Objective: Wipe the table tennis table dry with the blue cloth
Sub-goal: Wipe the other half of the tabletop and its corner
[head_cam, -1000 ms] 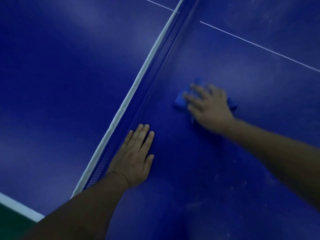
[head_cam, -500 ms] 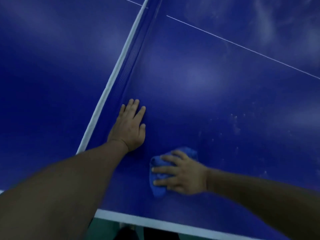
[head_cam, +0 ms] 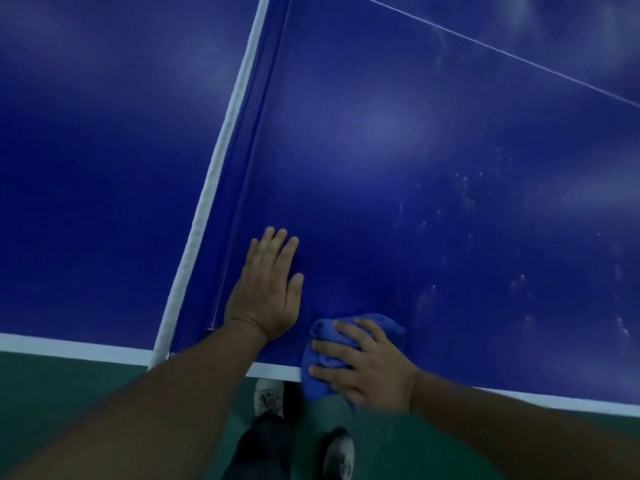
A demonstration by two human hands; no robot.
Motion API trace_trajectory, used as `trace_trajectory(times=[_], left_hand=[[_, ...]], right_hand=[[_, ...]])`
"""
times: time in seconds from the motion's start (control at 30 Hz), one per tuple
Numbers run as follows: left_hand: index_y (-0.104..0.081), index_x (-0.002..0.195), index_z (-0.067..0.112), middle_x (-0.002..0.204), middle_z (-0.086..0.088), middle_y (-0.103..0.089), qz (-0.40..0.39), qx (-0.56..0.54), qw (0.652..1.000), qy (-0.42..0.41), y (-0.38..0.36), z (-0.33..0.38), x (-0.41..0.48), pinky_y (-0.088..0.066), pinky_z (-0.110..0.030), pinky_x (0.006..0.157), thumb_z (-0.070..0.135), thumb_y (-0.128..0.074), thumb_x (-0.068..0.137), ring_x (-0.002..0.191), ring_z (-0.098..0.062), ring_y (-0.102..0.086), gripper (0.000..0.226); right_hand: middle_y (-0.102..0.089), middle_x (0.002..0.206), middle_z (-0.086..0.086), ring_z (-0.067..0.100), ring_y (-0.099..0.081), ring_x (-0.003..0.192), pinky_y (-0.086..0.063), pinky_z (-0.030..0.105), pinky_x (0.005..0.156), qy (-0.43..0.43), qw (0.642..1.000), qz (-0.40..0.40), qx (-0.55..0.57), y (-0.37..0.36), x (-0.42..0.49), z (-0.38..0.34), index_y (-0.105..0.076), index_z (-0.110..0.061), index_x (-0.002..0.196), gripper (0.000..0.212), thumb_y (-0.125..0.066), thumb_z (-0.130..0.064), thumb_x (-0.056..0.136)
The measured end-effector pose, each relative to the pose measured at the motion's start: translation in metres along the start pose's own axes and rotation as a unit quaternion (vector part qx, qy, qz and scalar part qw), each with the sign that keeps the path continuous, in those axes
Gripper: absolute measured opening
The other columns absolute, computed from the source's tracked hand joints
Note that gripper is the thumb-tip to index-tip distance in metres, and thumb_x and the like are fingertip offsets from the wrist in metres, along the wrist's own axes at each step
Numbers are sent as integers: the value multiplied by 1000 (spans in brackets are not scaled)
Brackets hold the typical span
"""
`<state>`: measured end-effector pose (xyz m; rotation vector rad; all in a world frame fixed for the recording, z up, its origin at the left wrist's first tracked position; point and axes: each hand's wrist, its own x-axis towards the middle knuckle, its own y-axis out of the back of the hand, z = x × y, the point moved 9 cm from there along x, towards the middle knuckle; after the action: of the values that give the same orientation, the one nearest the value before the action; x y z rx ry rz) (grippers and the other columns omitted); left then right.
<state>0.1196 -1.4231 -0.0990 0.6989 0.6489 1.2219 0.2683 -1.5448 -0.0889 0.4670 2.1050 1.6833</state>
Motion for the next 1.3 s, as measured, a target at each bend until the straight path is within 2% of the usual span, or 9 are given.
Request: trace_trajectory(times=[0.1, 0.27, 0.5, 0.67, 0.77, 0.9, 1.07, 1.13, 1.3], left_hand=[[-44, 147, 5, 162, -15, -27, -9, 30, 999, -7, -4, 1, 0, -2, -44, 125, 41, -27, 98, 153, -28, -11, 62], [-51, 142, 5, 159, -17, -31, 9, 43, 999, -13, 0, 2, 1, -2, -43, 125, 42, -29, 99, 152, -31, -16, 61], [-40, 150, 10, 165, -13, -19, -21, 68, 997, -8, -1, 4, -4, 5, -41, 125, 55, -22, 95, 154, -27, -5, 73], [-36, 152, 8, 165, -17, -15, -64, 154, 985, -30, -14, 21, -36, 3, -48, 125, 56, -19, 94, 154, -31, -3, 77], [-33, 154, 8, 166, -17, -12, -89, 223, 970, -40, -33, 37, -57, 2, -51, 124, 53, -15, 95, 154, -31, -2, 76], [-28, 156, 9, 167, -15, -7, -93, 257, 961, -42, -51, 52, -52, 5, -52, 122, 53, -13, 96, 154, -30, 0, 75], [-17, 159, 11, 167, -14, -1, -92, 265, 960, -26, -62, 55, -40, 3, -57, 122, 53, -9, 96, 154, -28, 5, 76], [-12, 159, 13, 167, -12, 2, -98, 263, 960, -23, -63, 53, -40, 4, -57, 122, 54, -10, 96, 154, -27, 9, 75], [-2, 159, 16, 167, -11, 8, -107, 262, 959, -18, -63, 51, -38, 6, -57, 122, 57, -6, 97, 153, -27, 14, 75]], right_hand=[[-38, 157, -7, 33, -39, 138, -34, 54, 104, 39, 998, -34, -37, 0, 8, 31, -45, -43, 146, 50, -51, -52, 97], [-42, 155, -6, 38, -36, 136, -31, 57, 103, -260, 963, 68, -11, 37, 75, 126, -52, -42, 142, 45, -37, -52, 100], [-53, 147, -6, 35, -46, 127, -38, 48, 93, -291, 948, 124, -14, 6, 14, 9, -63, -38, 131, 37, -50, -47, 97], [-58, 141, 6, 48, -52, 113, -50, 56, 84, -548, 829, 110, -28, 5, -148, 81, -67, -26, 129, 44, -42, -42, 97], [-43, 155, 1, 43, -38, 129, -40, 55, 100, -659, 747, 82, 28, 11, -207, 109, -53, -33, 143, 42, -39, -41, 105], [-56, 144, 6, 47, -48, 118, -48, 57, 83, -501, 859, 97, -29, 8, -134, 65, -58, -30, 134, 46, -46, -39, 90], [-48, 151, -6, 35, -42, 130, -34, 52, 103, -241, 964, 105, -28, -2, -56, 29, -53, -42, 137, 42, -49, -47, 96], [-53, 148, -1, 41, -49, 123, -41, 55, 97, -249, 960, 116, -56, 5, -64, 78, -53, -39, 135, 40, -48, -43, 96], [-50, 150, 2, 45, -43, 128, -40, 58, 96, -486, 861, 144, -28, 29, -94, 169, -57, -36, 138, 43, -39, -46, 100]])
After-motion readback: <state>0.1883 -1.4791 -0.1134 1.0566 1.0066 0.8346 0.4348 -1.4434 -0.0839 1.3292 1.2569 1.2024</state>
